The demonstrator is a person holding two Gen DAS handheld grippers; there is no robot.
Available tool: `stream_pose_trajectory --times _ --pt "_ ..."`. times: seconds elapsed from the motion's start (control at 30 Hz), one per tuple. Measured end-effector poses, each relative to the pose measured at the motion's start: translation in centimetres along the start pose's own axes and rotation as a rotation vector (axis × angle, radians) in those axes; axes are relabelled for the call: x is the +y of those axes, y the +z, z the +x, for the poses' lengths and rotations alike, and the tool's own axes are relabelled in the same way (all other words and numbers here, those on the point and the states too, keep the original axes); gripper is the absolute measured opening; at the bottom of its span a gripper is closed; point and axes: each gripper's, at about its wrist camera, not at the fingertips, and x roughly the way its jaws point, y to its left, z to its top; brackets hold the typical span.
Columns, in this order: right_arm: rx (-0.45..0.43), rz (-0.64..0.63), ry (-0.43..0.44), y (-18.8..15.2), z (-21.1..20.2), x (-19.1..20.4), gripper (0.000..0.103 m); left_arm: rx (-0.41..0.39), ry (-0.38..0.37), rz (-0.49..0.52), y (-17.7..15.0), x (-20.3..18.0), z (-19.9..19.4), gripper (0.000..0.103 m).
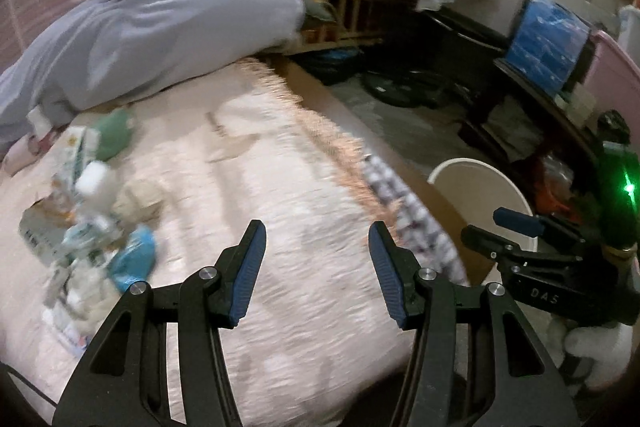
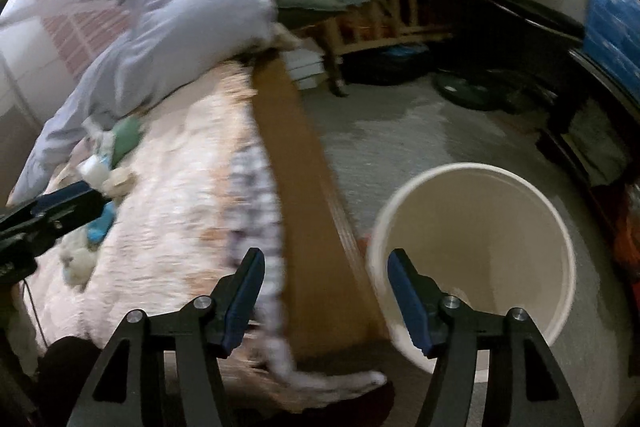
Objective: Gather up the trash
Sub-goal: 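Move both tools back over the trash pile on the bed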
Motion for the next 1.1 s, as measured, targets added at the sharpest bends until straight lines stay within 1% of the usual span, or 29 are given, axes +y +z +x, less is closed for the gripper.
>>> stream_pose_trajectory --times 0.1,0.23,0.5,0.63,0.83,0.97,1.1 --pt "0.011 -0.037 0.053 0.4 0.5 3.1 0.062 -0.001 0.017 -0.040 -0.5 1.8 -0.8 0.052" --pt "0.025 -0.087 0.103 0.7 1.4 6.7 0.062 -0.015 0.056 -0.092 -1.5 4.9 -2.1 0.052" --pt "0.062 -0.192 0.172 0.6 2.9 13.1 0.062 -0.022 0.142 -0.196 -4.1 11.7 -4.7 0.052" --pt "0.083 -0.232 0.198 0.4 3.7 15.7 0.064 -0.010 0.197 -0.254 -5.7 15.5 -5.8 0.052" --pt "0.132 -0.292 0.231 0.3 5.9 19.1 0.065 0.011 0.270 -0.326 -7.9 20.3 -6.5 0.052" --pt "0.151 -0.312 0.263 0.9 7.0 20.9 0.065 0.025 0.281 -0.375 -9.1 22.5 -6.5 0.052" --pt "0.172 -0.314 0.299 1.7 8.7 22.8 0.065 0.039 0.274 -0.395 -9.7 23.5 -6.0 0.052"
